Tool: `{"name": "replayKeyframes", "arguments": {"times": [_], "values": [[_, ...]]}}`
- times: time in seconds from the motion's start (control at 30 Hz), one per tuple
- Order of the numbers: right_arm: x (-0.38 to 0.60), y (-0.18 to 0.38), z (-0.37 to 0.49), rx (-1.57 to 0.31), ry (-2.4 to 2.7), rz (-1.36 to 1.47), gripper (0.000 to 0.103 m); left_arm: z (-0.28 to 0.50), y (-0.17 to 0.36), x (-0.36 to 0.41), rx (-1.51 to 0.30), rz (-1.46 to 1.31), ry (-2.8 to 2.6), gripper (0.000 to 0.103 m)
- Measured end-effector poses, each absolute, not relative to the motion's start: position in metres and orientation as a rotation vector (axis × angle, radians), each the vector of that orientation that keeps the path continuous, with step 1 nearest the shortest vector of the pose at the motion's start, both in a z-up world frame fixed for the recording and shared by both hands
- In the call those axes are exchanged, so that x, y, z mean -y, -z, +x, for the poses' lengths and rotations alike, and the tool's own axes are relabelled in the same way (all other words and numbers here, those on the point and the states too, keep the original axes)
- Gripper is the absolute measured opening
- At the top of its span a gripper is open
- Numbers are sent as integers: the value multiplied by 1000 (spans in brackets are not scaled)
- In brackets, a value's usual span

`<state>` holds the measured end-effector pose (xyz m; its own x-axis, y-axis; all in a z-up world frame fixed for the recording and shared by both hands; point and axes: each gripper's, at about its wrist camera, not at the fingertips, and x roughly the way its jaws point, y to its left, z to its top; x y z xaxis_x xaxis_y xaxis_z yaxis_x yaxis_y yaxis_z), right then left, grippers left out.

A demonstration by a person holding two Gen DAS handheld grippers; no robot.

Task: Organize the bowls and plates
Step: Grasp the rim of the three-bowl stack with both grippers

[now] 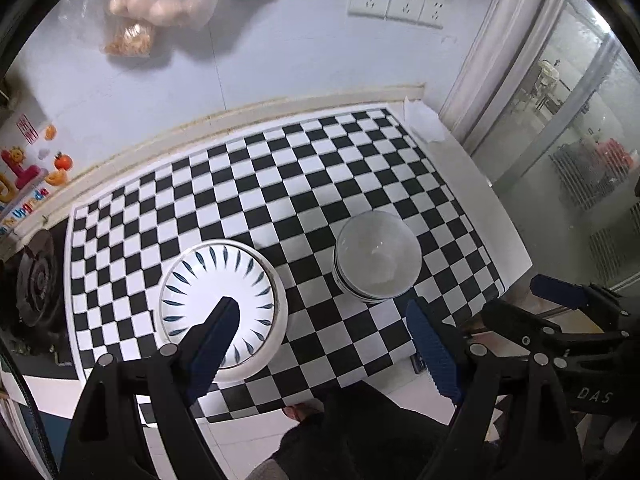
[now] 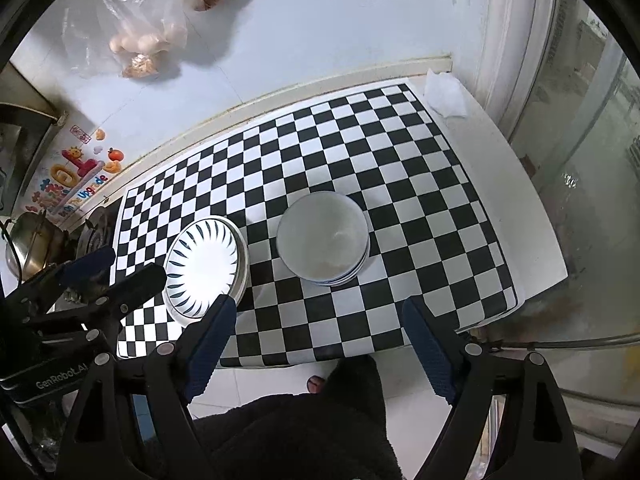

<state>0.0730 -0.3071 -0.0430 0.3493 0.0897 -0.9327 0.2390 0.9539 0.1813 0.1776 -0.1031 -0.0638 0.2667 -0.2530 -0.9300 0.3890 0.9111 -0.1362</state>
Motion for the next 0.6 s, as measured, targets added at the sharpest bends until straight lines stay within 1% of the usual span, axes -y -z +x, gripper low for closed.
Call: {"name": "replayKeyframes", "arguments": {"times": [0.13,0.23,0.3,0.37,0.6], "values": [[317,63,84,-1244,99,348,88,199,95,109,-1328,73,452,85],[332,86,95,-1270,84,429,88,222,128,116,-1454,17,473,85],[343,106,105,-1280,57,503,88,239,155,121,-1545,-38,498,85],[356,130,115,-1295,43,574,88,251,173,127,-1594,-66,506,84],[389,211,142,-1364,48,771,88,292,232,145,-1723,-124,499,83]]}}
